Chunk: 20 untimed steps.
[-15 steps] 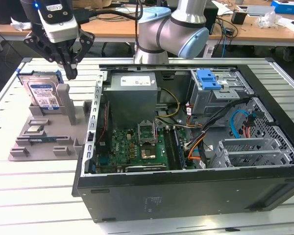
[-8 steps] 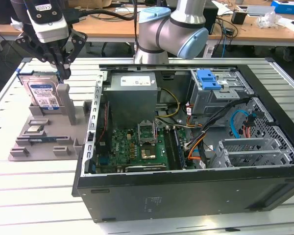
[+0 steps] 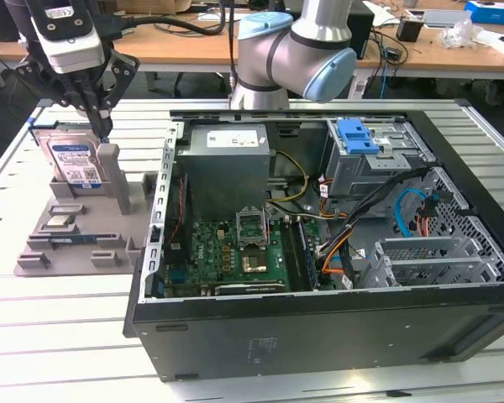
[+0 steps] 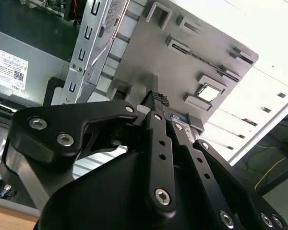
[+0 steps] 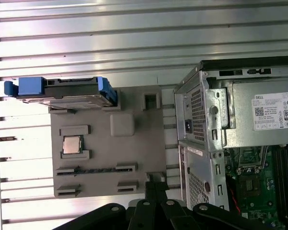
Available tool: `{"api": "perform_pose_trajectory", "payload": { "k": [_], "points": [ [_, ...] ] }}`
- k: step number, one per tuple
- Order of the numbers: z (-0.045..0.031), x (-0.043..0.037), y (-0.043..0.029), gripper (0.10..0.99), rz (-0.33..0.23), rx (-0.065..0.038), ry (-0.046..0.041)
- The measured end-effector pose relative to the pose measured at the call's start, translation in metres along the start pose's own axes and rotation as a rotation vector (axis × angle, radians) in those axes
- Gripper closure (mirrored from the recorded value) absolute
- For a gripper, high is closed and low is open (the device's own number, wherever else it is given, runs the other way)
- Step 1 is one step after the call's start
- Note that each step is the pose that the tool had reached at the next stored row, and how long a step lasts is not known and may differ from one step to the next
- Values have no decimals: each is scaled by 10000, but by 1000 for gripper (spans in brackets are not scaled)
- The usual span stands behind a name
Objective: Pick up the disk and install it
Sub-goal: 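Reach for the disk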
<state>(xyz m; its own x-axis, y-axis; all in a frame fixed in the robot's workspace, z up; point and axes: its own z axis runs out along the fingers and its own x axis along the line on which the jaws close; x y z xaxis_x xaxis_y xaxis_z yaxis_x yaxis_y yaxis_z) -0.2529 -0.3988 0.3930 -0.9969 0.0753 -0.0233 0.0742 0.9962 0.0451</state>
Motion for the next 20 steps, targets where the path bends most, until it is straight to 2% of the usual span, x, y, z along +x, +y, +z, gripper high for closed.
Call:
{"api": "perform_pose_trajectory", "payload": {
  "k": [16, 20],
  "points": [
    [-4, 172, -3, 980, -1, 0, 1],
    [-5, 240, -8, 980, 0, 0, 0]
  ]
}}
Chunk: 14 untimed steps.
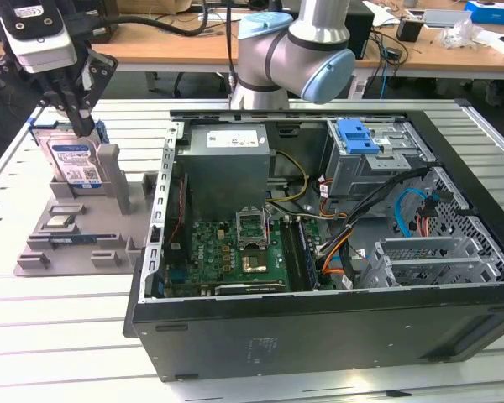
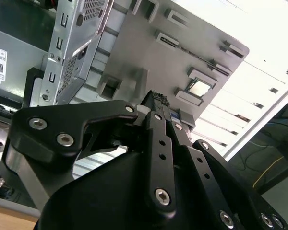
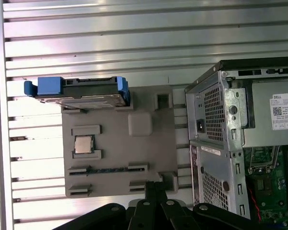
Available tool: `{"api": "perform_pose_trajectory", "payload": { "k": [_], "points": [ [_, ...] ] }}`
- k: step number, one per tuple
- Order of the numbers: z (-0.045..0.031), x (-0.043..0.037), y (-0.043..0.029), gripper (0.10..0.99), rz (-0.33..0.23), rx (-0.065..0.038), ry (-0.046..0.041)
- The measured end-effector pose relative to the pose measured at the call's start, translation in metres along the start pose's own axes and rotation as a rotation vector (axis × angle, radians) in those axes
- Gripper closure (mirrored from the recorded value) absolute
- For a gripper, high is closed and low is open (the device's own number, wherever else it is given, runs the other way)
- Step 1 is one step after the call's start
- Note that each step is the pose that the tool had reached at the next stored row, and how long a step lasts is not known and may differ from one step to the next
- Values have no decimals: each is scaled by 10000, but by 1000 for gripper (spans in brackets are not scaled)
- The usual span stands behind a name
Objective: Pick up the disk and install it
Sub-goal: 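Reach for the disk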
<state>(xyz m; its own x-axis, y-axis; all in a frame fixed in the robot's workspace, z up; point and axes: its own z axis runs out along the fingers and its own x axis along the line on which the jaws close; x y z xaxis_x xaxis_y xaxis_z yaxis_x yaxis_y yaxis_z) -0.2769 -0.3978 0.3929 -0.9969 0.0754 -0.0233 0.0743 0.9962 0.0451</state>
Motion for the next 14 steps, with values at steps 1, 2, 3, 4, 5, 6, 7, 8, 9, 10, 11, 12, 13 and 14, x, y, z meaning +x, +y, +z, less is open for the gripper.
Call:
{"api": "perform_pose_trajectory", "payload": {
  "k": [1, 2, 3, 4, 5, 6, 7, 8, 9, 10, 11, 12, 13, 14],
  "points": [
    [-1, 17, -1, 980, 0, 0, 1],
    [0, 32, -2, 980, -1, 0, 0],
    [-1, 48, -3, 980, 0, -1, 0],
    [-1, 66, -5, 980, -1, 0, 1],
    [-2, 79, -6, 980, -1, 1, 1],
    [-1, 101, -7, 980, -1, -1, 0],
    [-2, 116, -8, 980, -1, 0, 0],
    [-2, 125, -9, 980, -1, 0, 1],
    [-2, 134, -10, 980, -1, -1, 0],
    [-2, 145, -10, 980, -1, 0, 0],
    [-2, 154, -11, 980, -1, 0, 0],
    [-3, 164, -12, 980, -1, 0, 1],
    [-3, 176, -13, 980, -1, 0, 0],
    [-3, 202, -15, 980, -1, 0, 0]
  ]
}}
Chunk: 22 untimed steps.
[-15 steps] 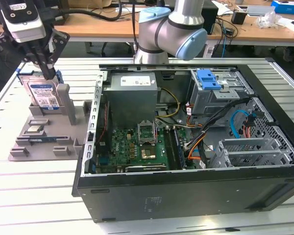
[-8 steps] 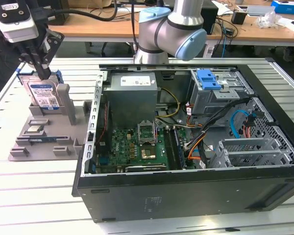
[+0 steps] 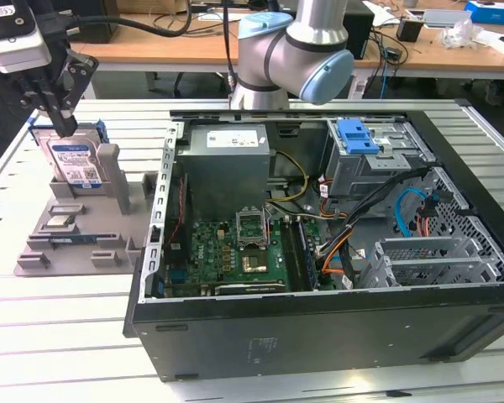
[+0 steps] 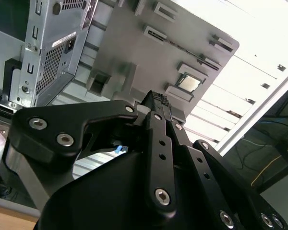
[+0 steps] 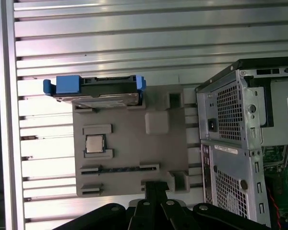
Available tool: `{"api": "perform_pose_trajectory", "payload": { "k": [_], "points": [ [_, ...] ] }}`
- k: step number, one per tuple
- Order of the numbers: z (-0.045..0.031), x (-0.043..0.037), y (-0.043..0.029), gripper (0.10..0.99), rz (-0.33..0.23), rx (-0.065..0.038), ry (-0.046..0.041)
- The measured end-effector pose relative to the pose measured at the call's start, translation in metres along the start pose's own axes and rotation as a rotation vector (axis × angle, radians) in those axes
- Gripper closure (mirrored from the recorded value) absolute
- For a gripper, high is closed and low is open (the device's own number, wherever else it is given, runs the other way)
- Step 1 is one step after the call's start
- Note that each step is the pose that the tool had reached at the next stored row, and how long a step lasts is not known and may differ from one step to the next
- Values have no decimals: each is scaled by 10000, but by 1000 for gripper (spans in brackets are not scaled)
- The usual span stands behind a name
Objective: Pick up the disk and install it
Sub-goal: 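Reach for the disk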
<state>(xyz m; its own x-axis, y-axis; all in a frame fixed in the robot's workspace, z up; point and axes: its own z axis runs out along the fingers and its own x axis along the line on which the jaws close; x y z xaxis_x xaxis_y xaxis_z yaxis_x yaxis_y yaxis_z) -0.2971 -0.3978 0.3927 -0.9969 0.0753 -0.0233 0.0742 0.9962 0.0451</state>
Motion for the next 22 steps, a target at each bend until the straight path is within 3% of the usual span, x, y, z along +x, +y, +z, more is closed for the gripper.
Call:
{"api": "perform_pose_trajectory", "payload": {
  "k": [22],
  "points": [
    [-6, 302, -23, 980, 0, 0, 0]
  ]
}}
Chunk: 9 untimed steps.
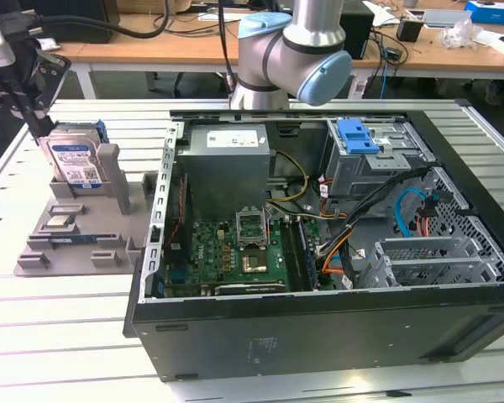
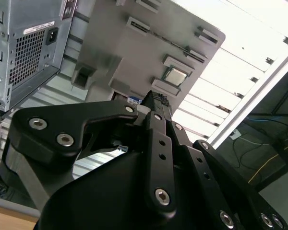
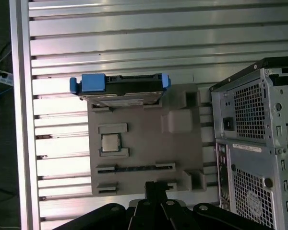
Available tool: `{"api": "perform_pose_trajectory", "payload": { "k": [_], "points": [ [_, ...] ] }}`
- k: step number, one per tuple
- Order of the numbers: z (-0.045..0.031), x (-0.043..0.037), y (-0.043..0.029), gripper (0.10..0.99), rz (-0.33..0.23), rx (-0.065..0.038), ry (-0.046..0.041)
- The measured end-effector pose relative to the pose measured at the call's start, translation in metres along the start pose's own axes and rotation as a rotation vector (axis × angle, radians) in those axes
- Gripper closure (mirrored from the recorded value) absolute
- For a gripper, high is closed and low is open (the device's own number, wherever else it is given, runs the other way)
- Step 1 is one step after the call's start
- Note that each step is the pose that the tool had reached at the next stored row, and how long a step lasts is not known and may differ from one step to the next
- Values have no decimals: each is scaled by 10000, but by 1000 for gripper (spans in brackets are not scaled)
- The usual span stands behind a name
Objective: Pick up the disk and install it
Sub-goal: 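Reach for the disk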
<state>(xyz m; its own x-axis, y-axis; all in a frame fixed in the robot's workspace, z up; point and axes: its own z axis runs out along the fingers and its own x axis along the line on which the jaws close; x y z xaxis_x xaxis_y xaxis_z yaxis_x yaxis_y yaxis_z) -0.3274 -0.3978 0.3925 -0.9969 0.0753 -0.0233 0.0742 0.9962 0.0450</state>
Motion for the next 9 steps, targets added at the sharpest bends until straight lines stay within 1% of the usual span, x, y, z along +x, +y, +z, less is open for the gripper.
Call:
{"api": "perform_pose_trajectory", "payload": {
  "k": [3, 6, 9],
  "points": [
    [-1, 63, -5, 980, -1, 0, 0],
    [0, 158, -9, 980, -1, 0, -1],
    [6, 214, 29, 980, 0, 7, -1]
  ]
}}
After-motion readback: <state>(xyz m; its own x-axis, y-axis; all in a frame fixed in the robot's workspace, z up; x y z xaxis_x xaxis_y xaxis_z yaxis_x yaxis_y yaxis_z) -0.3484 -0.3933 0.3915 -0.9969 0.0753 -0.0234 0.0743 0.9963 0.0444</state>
